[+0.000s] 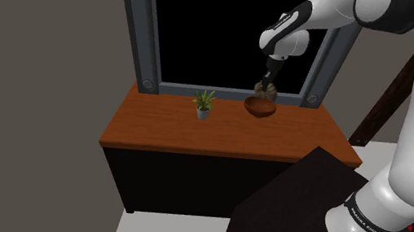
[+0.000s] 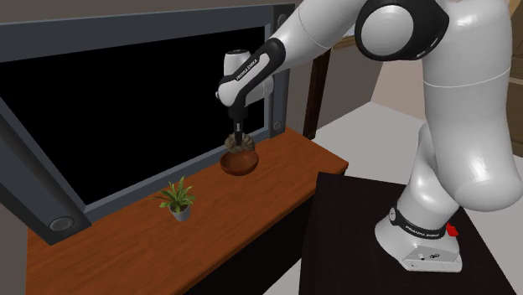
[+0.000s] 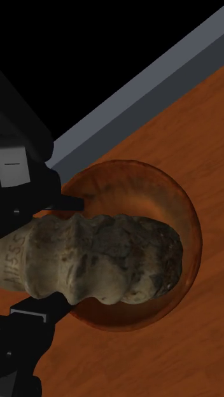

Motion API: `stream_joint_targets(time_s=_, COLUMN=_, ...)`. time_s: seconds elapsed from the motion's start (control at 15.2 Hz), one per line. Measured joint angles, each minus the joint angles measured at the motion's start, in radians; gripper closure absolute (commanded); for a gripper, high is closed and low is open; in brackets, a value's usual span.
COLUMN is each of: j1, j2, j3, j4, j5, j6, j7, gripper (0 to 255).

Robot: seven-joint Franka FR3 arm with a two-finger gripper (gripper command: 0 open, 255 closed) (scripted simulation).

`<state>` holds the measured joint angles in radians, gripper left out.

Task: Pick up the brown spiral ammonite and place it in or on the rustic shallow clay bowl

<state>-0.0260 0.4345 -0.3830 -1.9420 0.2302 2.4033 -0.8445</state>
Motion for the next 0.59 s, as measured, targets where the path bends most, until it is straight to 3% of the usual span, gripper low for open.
stream_joint_targets(time_s=0.59, j1=-0.017, j2=0.064, j3=0.024, j4=-0.010, j5=0.036, j6=0.070, j7=-0.024, gripper=255)
